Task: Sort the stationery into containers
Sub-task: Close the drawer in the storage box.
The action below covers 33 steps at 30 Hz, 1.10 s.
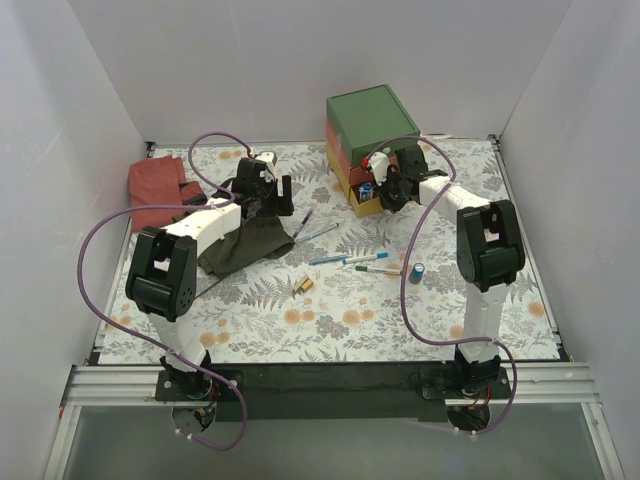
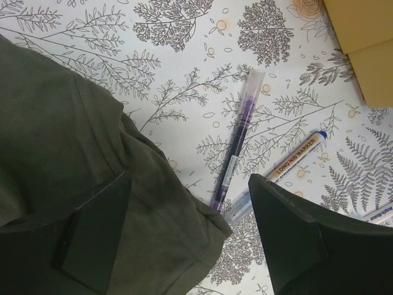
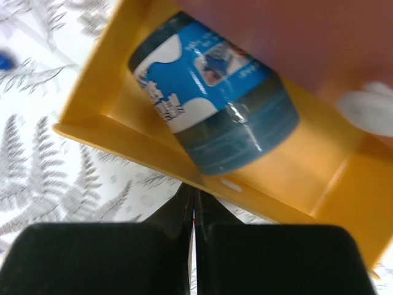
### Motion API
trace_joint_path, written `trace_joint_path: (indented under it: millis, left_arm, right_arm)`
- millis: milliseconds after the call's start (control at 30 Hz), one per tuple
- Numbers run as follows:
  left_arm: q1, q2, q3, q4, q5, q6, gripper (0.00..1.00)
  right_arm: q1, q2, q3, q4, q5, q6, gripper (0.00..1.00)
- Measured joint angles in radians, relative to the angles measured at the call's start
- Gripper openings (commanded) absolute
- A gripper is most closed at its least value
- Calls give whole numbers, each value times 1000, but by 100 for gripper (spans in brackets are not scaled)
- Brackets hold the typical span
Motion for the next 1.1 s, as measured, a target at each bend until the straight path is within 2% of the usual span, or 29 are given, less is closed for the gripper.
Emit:
trace_joint_path:
  millis: [267, 467, 733, 1100]
  left_arm:
    - [0, 0, 0, 1, 0, 0, 77]
    - [0, 0, 0, 0, 0, 0, 77]
    - [4, 24, 61, 1, -8, 19, 77]
    - [3, 26, 63, -3, -9, 30, 77]
  right_arm:
    - [-3, 101, 153, 55, 26, 60, 1]
    - [-1, 103, 135, 90, 23, 100, 1]
    - [6, 77, -10, 261, 26, 176, 1]
    - [79, 129, 89, 406, 47, 267, 1]
